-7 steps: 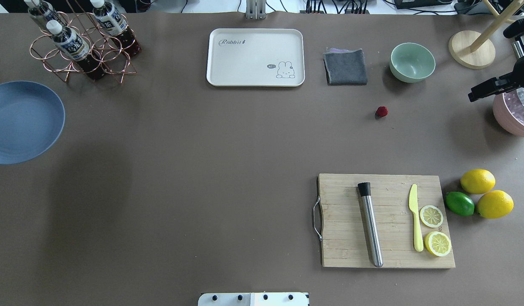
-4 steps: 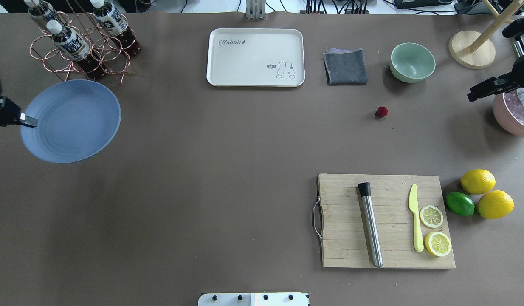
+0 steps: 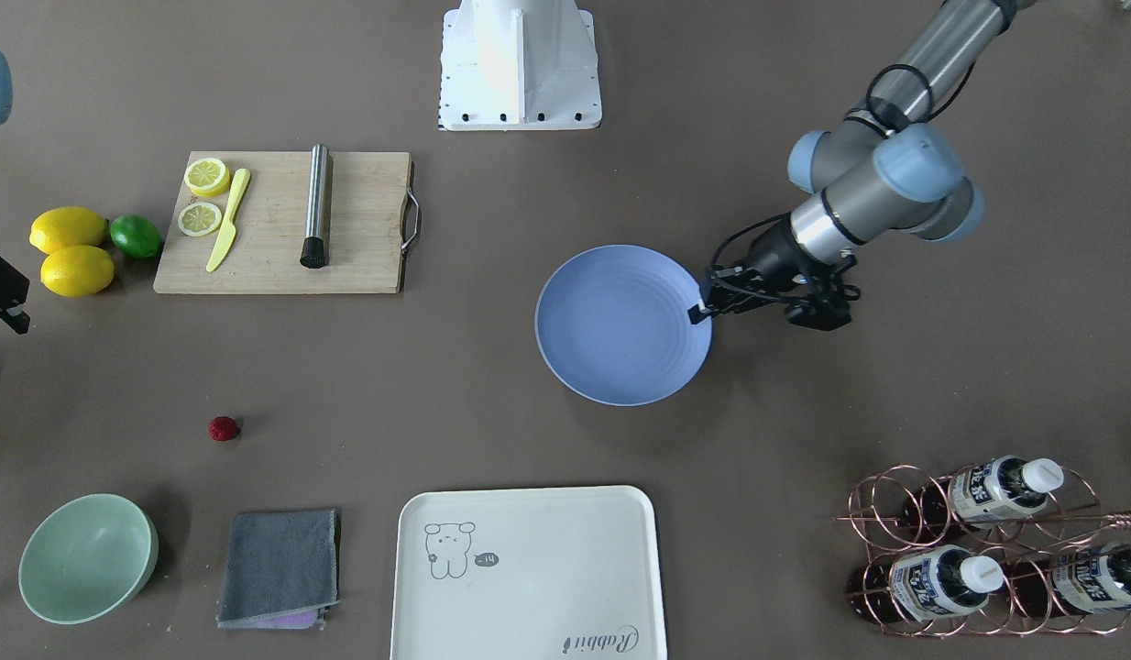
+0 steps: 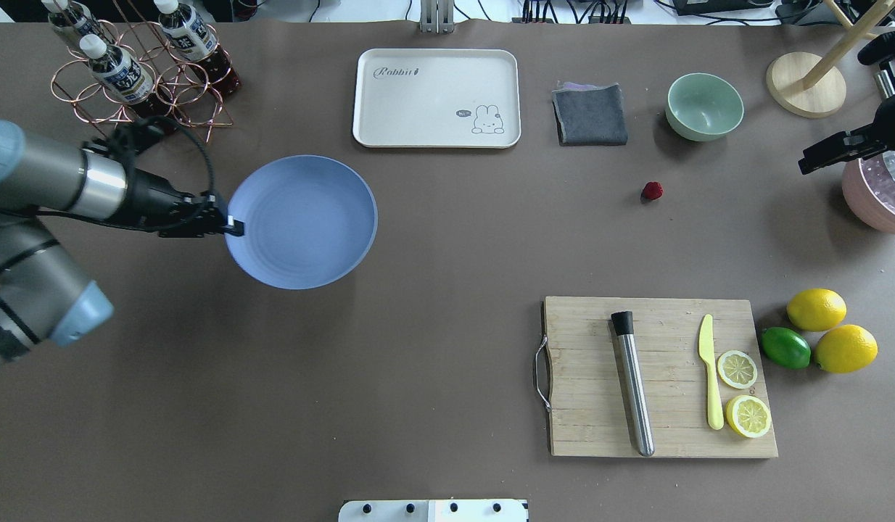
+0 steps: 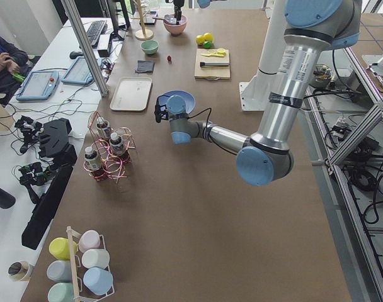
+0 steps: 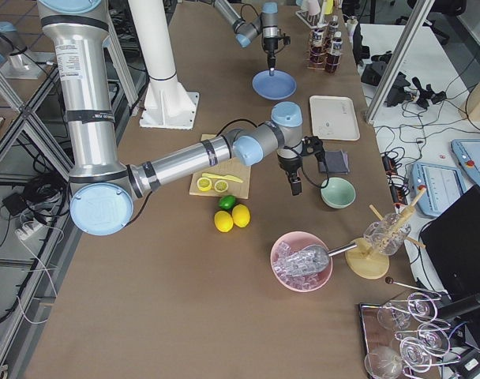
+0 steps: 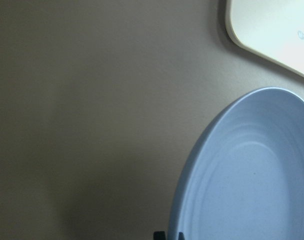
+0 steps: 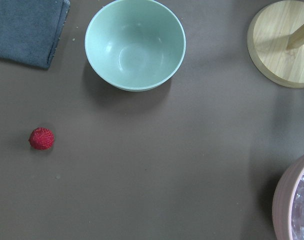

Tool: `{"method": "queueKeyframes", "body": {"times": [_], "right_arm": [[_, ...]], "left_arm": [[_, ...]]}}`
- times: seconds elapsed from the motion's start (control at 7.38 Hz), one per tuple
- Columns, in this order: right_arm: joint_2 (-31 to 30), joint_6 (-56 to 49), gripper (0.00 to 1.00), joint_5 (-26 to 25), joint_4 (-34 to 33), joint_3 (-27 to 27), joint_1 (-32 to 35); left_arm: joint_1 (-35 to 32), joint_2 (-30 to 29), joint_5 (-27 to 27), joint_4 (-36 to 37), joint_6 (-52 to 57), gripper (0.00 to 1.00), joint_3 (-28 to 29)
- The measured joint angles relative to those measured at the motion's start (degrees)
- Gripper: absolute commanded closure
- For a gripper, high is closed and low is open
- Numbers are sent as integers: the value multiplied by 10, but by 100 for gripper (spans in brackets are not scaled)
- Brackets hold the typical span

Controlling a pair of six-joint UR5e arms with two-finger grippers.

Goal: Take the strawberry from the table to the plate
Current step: 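Push the blue plate with the left gripper toward the table centre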

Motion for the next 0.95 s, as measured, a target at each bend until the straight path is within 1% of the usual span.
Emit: {"method": "queueKeyframes", "body": {"times": [0.14, 0.27, 0.41, 0.54, 0.95], "right_arm": [[0, 0, 1, 0, 0, 0, 0], [0, 2, 1, 0, 0, 0, 0], [0, 5, 1, 0, 0, 0, 0], [0, 8, 1, 0, 1, 0, 0], [7, 18, 1, 1, 0, -3, -4]], "left_arm": [[33, -40, 42, 2, -12, 100, 30], [49, -57, 63, 4, -16, 100, 43], [54, -63, 71, 5, -18, 100, 47], [57, -64, 74, 6, -19, 1, 49], [48, -57, 70, 6, -16, 2, 39]]}}
